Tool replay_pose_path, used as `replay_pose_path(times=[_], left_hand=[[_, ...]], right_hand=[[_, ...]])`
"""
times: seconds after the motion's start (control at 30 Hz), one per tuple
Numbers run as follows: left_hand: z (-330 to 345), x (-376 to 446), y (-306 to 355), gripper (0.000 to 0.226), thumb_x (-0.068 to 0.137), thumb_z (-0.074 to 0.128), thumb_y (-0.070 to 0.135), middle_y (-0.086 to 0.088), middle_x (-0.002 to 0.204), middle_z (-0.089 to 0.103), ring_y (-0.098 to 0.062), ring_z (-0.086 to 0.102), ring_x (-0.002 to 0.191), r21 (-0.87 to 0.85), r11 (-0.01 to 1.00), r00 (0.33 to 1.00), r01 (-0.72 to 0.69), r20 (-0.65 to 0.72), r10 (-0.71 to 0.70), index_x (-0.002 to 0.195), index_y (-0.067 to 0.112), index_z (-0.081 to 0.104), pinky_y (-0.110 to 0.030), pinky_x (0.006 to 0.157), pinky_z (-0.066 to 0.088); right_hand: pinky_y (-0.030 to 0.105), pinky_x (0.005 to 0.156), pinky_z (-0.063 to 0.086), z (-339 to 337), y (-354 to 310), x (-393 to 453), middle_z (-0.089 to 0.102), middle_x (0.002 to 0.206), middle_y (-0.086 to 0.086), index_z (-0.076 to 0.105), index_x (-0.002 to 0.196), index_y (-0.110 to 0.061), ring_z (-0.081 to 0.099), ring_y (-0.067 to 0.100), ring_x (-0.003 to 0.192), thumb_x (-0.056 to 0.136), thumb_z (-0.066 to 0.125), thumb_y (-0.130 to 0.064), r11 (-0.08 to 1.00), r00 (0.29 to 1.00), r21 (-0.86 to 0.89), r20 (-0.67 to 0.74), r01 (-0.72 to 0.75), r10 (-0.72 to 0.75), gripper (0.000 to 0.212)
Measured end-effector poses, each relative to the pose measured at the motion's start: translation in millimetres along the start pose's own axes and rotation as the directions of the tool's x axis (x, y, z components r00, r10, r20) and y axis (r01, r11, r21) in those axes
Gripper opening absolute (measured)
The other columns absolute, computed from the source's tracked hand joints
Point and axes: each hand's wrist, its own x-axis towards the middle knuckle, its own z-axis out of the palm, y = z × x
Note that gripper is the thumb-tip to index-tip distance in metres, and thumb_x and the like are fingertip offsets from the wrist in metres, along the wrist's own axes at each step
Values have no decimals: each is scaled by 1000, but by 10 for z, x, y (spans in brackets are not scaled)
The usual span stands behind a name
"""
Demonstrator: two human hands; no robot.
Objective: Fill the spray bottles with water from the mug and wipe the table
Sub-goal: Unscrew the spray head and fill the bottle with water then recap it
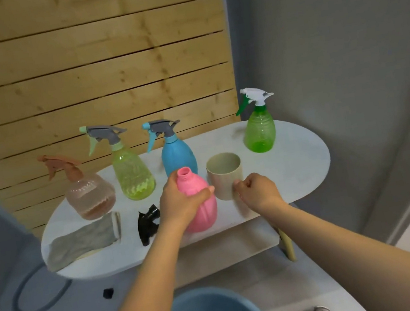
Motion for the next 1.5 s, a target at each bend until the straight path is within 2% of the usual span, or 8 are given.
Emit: replay_pose_path(times=[0.13,0.23,0.5,0.63,0.8,1.03,1.3,1.5], left_hand=[[-98,-19,-55,98,65,85,29,5,137,39,-21,44,123,5,997,991,81,110,-81,144,29,26,-37,99,42],[-282,-70,-96,118,69,82,19,-2,149,31,-25,39,131,141,980,950,138,260,-172,151,28,-3,-35,96,40],[-664,-116,-671,62,92,52,42,-16,155,11,-33,8,143,711,688,985,147,-40,-169,147,32,26,-43,115,13],[-614,-132,-895,57,86,58,46,-14,127,48,-33,43,123,727,668,984,158,-64,-163,139,34,42,-40,105,34],[-635,-198,-892,42,84,67,25,-13,107,64,-31,60,100,603,786,985,137,-166,-44,125,20,60,-36,87,46],[-1082,-393,-658,17,86,64,8,-17,91,68,-33,59,84,580,813,940,-53,-246,237,101,3,71,-30,69,40],[-1534,-731,-167,20,79,73,18,-4,92,58,-14,53,80,553,824,903,-122,-283,324,99,18,69,-22,71,36],[-1535,-785,31,28,76,76,21,5,92,64,4,56,75,387,896,894,-219,-288,343,104,24,72,-1,71,37]], right_hand=[[36,90,39,-41,-28,-75,55,114,14,52,112,-4,46,32,113,91,52,-36,999,994,51,-108,15,-10,37],[33,91,36,-50,-109,-165,53,114,11,55,112,-8,41,28,113,89,56,-31,990,967,21,-217,139,-131,33],[23,75,34,98,-373,-396,55,98,2,62,95,-11,42,14,93,85,57,-15,863,842,93,-290,497,-454,12],[25,69,36,202,-438,-494,55,93,-1,62,92,-12,43,10,87,84,59,-15,822,798,70,-302,565,-522,9],[24,67,38,230,-501,-557,55,90,-2,63,91,-12,50,13,81,85,60,-14,806,787,71,-281,587,-549,7],[24,68,38,287,-635,-599,58,87,1,66,93,-8,51,15,77,81,64,-8,716,699,42,-260,697,-666,12],[5,72,40,430,-1129,-800,56,121,-16,48,134,-35,57,9,74,81,70,-36,663,659,173,90,728,-747,57],[6,75,40,483,-1336,-869,70,110,-5,68,115,-22,57,-1,90,84,69,-22,631,611,259,162,731,-774,31]])
